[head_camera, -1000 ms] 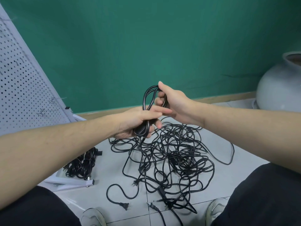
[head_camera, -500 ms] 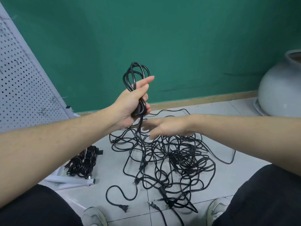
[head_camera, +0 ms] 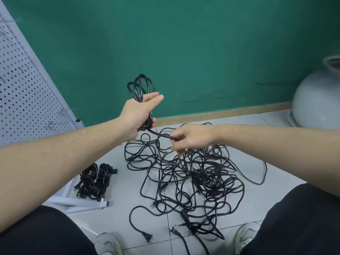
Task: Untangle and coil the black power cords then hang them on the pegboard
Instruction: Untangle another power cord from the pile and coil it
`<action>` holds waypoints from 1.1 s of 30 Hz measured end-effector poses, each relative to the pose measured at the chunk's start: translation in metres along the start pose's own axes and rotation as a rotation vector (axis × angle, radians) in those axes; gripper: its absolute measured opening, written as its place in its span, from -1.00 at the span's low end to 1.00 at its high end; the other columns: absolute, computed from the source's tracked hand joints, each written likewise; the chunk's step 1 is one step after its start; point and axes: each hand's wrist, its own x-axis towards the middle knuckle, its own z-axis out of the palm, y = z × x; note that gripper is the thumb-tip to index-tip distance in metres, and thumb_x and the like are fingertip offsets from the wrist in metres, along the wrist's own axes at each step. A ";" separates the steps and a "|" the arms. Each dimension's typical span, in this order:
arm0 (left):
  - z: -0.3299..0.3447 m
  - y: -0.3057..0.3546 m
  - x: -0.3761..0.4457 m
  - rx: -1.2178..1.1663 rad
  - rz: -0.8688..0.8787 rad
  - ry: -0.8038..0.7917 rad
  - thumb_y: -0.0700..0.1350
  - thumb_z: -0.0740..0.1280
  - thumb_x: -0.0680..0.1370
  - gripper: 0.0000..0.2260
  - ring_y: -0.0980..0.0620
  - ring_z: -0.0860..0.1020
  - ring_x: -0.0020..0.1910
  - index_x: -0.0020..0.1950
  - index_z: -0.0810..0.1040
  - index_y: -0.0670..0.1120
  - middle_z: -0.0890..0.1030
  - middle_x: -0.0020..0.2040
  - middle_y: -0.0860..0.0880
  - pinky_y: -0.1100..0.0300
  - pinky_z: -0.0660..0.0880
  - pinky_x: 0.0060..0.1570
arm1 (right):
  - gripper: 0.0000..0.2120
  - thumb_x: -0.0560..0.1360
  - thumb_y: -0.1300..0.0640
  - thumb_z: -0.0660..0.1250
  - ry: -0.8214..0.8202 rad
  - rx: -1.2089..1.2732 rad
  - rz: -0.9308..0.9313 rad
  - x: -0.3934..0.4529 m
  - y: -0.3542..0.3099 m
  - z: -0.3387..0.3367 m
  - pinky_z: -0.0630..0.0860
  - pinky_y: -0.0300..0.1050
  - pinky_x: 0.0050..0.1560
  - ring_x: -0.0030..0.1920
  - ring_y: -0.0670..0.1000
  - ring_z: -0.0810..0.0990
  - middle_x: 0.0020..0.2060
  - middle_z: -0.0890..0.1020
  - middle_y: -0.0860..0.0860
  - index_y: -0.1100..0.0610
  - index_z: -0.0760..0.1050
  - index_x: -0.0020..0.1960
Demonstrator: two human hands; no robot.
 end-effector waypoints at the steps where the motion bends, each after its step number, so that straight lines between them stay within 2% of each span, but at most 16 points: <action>1: 0.001 -0.002 0.001 0.032 0.007 -0.016 0.11 0.50 0.53 -0.77 0.10 0.50 -0.54 0.17 0.69 0.14 0.50 -0.29 0.05 0.25 0.51 -0.45 | -0.75 0.59 0.15 0.37 0.006 -0.031 0.008 0.000 0.000 -0.003 0.42 -0.23 -0.17 -0.34 -0.13 0.49 -0.40 0.53 -0.12 0.14 0.45 -0.24; 4: 0.004 -0.003 0.003 0.123 0.040 -0.049 0.10 0.51 0.52 -0.75 0.11 0.49 -0.57 0.18 0.68 0.12 0.55 -0.19 0.05 0.25 0.54 -0.44 | -0.83 0.61 0.15 0.31 -0.054 -0.022 0.005 -0.005 0.005 -0.005 0.46 -0.13 0.01 -0.15 -0.03 0.62 -0.26 0.69 0.00 0.11 0.48 -0.16; 6: 0.001 -0.003 0.004 0.229 0.073 -0.058 0.09 0.51 0.52 -0.76 0.09 0.47 -0.58 0.18 0.67 0.12 0.49 -0.42 0.08 0.25 0.52 -0.45 | -0.87 0.63 0.20 0.30 -0.026 0.056 0.018 -0.010 0.009 -0.008 0.47 -0.23 -0.17 -0.25 0.01 0.58 -0.33 0.63 0.07 0.14 0.45 -0.10; 8: -0.004 -0.005 0.004 0.308 0.076 -0.070 0.10 0.50 0.53 -0.77 0.06 0.45 -0.58 0.15 0.67 0.10 0.38 -0.55 0.06 0.26 0.48 -0.49 | -0.91 0.62 0.19 0.34 0.060 0.086 0.017 -0.011 0.013 -0.014 0.45 -0.24 -0.29 -0.36 -0.02 0.51 -0.41 0.53 -0.03 0.18 0.49 -0.05; 10: -0.008 -0.008 0.004 0.357 0.051 -0.095 0.14 0.48 0.53 -0.79 0.04 0.46 -0.57 0.09 0.68 0.08 0.35 -0.56 0.05 0.27 0.45 -0.49 | -0.90 0.61 0.11 0.38 0.128 0.049 -0.008 -0.009 0.016 -0.018 0.40 -0.20 -0.32 -0.38 -0.02 0.45 -0.40 0.51 -0.05 0.14 0.57 -0.03; 12: -0.009 -0.009 0.003 0.410 0.028 -0.137 0.20 0.45 0.53 -0.75 0.02 0.48 -0.54 0.06 0.68 0.07 0.33 -0.55 0.06 0.22 0.45 -0.39 | -0.95 0.60 0.05 0.38 0.203 0.007 -0.049 -0.008 0.016 -0.018 0.42 -0.15 -0.28 -0.34 -0.01 0.45 -0.32 0.59 -0.04 -0.04 0.61 -0.02; 14: -0.009 -0.010 0.003 0.439 0.011 -0.169 0.28 0.38 0.54 -0.67 0.03 0.49 -0.53 0.06 0.68 0.06 0.31 -0.50 0.04 0.15 0.49 -0.29 | -0.95 0.60 0.03 0.37 0.286 0.017 -0.055 -0.010 0.014 -0.017 0.44 -0.17 -0.32 -0.41 -0.02 0.47 -0.36 0.63 -0.07 -0.06 0.62 -0.01; 16: -0.009 -0.007 0.002 0.468 -0.012 -0.205 0.36 0.33 0.52 -0.59 0.06 0.48 -0.52 0.06 0.69 0.07 0.35 -0.38 -0.01 0.20 0.52 -0.31 | -0.78 0.57 -0.04 0.41 0.353 0.055 -0.022 -0.012 0.013 -0.019 0.47 -0.21 -0.41 -0.50 0.00 0.52 -0.45 0.62 0.00 0.11 0.58 -0.11; 18: -0.009 -0.004 0.000 0.479 -0.057 -0.272 0.40 0.40 0.43 -0.54 0.04 0.48 -0.44 0.07 0.69 0.07 0.41 -0.25 -0.04 0.23 0.48 -0.35 | -0.54 0.46 -0.21 0.47 0.449 -0.027 0.052 -0.014 0.013 -0.024 0.41 -0.28 -0.43 -0.52 -0.03 0.53 -0.51 0.61 0.07 0.16 0.45 -0.29; 21: -0.008 -0.007 -0.001 0.559 -0.050 -0.402 0.32 0.54 0.34 -0.59 0.04 0.45 -0.31 0.04 0.70 0.10 0.50 -0.22 0.04 0.17 0.39 -0.20 | -0.41 0.33 -0.34 0.50 0.568 -0.122 0.163 -0.012 0.010 -0.028 0.26 -0.16 -0.41 -0.52 -0.04 0.31 -0.60 0.40 -0.02 0.08 0.28 -0.41; 23: -0.007 -0.010 0.000 0.620 0.016 -0.431 0.15 0.56 0.41 -0.77 0.08 0.42 -0.38 -0.03 0.70 0.09 0.49 -0.35 0.13 0.17 0.31 -0.28 | -0.41 0.31 -0.33 0.53 0.570 -0.078 0.160 -0.008 0.006 -0.029 0.17 -0.13 -0.40 -0.46 -0.05 0.21 -0.54 0.28 -0.09 0.06 0.27 -0.39; 25: -0.006 -0.011 -0.001 0.645 0.057 -0.439 -0.01 0.48 0.47 -0.89 -0.02 0.44 -0.36 -0.03 0.69 0.06 0.53 -0.34 0.07 0.17 0.31 -0.29 | -0.57 0.37 -0.22 0.55 0.541 0.066 0.107 -0.005 0.004 -0.031 0.20 -0.19 -0.37 -0.41 -0.08 0.27 -0.45 0.38 -0.10 0.06 0.43 -0.29; 27: -0.005 -0.013 -0.005 0.670 0.074 -0.434 -0.10 0.37 0.53 -0.88 -0.01 0.46 -0.24 -0.01 0.69 0.04 0.54 -0.25 0.01 0.17 0.32 -0.23 | -0.81 0.49 -0.03 0.51 0.485 0.200 0.038 -0.004 0.003 -0.035 0.34 -0.23 -0.26 -0.38 -0.13 0.38 -0.33 0.52 -0.09 0.06 0.58 -0.14; 29: -0.003 -0.013 -0.009 0.665 0.077 -0.404 -0.15 0.30 0.57 -0.82 0.02 0.40 -0.28 -0.04 0.68 0.04 0.43 -0.29 0.03 0.15 0.28 -0.27 | -0.94 0.55 0.09 0.46 0.452 0.261 -0.001 -0.007 0.004 -0.037 0.42 -0.25 -0.28 -0.42 -0.15 0.43 -0.33 0.56 -0.11 0.08 0.63 -0.05; 31: -0.003 -0.011 -0.010 0.620 0.074 -0.388 -0.12 0.28 0.53 -0.81 -0.01 0.37 -0.32 -0.10 0.69 0.05 0.39 -0.30 0.00 0.14 0.29 -0.27 | -0.88 0.54 0.08 0.47 0.505 0.276 -0.022 -0.011 0.006 -0.039 0.47 -0.22 -0.35 -0.47 -0.07 0.45 -0.42 0.55 -0.08 0.14 0.61 -0.04; 33: -0.002 -0.009 -0.012 0.573 0.054 -0.408 -0.10 0.25 0.51 -0.80 0.00 0.38 -0.36 -0.14 0.68 0.04 0.41 -0.29 -0.02 0.12 0.30 -0.27 | -0.70 0.50 -0.06 0.49 0.586 0.169 0.008 -0.012 0.007 -0.041 0.49 -0.21 -0.36 -0.50 0.00 0.51 -0.49 0.58 0.01 0.19 0.56 -0.11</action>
